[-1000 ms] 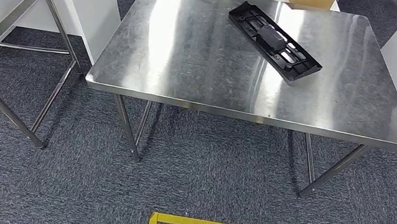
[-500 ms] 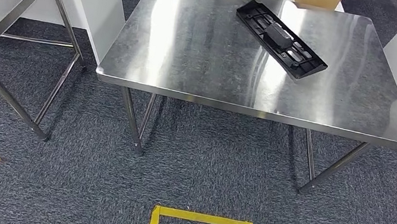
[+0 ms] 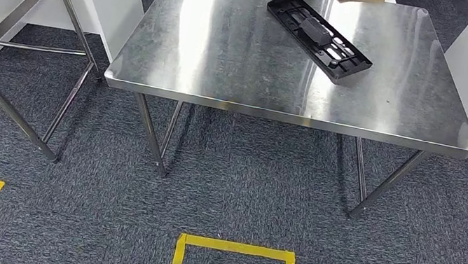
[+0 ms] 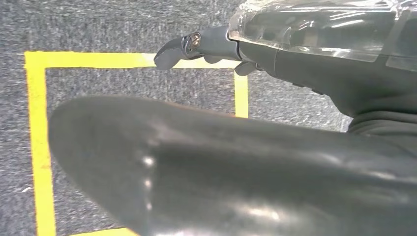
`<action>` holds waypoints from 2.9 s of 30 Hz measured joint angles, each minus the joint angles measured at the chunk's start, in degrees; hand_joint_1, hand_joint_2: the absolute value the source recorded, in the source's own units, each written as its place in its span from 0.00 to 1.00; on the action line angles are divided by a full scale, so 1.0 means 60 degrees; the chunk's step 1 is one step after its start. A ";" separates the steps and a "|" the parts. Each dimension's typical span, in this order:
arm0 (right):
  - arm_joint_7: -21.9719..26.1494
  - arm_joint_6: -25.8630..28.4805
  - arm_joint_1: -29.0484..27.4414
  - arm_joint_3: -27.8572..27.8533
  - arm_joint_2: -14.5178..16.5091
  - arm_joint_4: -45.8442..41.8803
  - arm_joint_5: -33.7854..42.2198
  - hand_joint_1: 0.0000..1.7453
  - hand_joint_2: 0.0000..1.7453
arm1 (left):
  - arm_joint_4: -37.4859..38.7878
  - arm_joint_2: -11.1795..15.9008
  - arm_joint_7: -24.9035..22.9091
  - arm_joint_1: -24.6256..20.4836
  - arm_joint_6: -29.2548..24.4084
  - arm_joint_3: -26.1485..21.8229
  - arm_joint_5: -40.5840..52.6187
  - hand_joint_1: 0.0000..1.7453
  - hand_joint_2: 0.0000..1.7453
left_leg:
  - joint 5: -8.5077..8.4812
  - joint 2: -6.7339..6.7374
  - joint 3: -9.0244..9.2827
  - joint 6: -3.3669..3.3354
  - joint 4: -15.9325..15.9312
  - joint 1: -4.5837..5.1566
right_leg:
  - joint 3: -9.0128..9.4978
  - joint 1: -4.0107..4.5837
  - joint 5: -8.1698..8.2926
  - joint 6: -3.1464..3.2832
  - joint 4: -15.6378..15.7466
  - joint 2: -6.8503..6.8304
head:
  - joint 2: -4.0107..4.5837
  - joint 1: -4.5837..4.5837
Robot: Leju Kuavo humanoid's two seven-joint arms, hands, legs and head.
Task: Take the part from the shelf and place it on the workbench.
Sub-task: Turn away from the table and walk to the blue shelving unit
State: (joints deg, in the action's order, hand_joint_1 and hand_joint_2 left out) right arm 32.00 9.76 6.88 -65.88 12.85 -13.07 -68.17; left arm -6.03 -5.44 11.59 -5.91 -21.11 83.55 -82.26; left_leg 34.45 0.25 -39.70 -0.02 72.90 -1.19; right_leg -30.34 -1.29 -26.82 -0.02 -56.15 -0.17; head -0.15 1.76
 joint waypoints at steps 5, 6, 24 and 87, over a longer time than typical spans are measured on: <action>0.0068 0.0044 -0.0008 0.0000 0.0005 0.0000 0.0078 0.00 0.00 | 0.0000 0.0069 -0.0062 -0.0043 0.0147 0.0057 0.0015 0.00 0.00 | -0.0842 -0.0028 0.1530 -0.0288 -0.2162 0.0062 | -0.0120 0.0108 0.0141 -0.0067 -0.0006 0.0014 | 0.0000 -0.0003; 0.0081 0.0056 -0.0002 0.0000 0.0007 0.0000 0.0064 0.00 0.00 | 0.0000 0.0085 -0.0078 -0.0062 0.0160 0.0066 0.0002 0.00 0.00 | -0.0926 -0.0032 0.1744 -0.0342 -0.2547 0.0095 | -0.0138 0.0125 0.0167 -0.0109 -0.0012 0.0009 | 0.0000 -0.0003; -0.0074 0.0071 0.0075 0.0074 -0.0092 0.0005 -0.0201 0.00 0.00 | -0.0021 0.0083 -0.0302 -0.0106 -0.0017 0.0107 -0.0288 0.00 0.00 | -0.1690 0.0049 0.1098 -0.0335 -0.2703 0.0231 | 0.0337 0.0076 -0.0319 -0.0238 0.0091 0.0032 | 0.0000 -0.0008; -0.0144 0.0138 -0.0038 0.0449 -0.0272 0.0007 -0.0025 0.00 0.00 | -0.0025 0.0061 -0.0232 -0.0051 0.0024 0.0054 -0.0535 0.00 0.00 | -0.1422 0.0028 0.0941 -0.0169 -0.2491 0.0160 | 0.0411 0.0030 -0.0355 -0.0067 0.0148 0.0018 | 0.0000 0.0039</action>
State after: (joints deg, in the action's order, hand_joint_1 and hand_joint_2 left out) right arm 31.14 10.59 6.65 -63.18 11.21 -13.03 -68.32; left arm -6.18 -5.08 10.20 -6.22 -20.97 83.87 -85.47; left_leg 25.92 0.42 -34.06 -1.03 57.96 -0.23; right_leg -27.88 -1.12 -28.96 -0.43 -55.26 -0.06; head -0.15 2.00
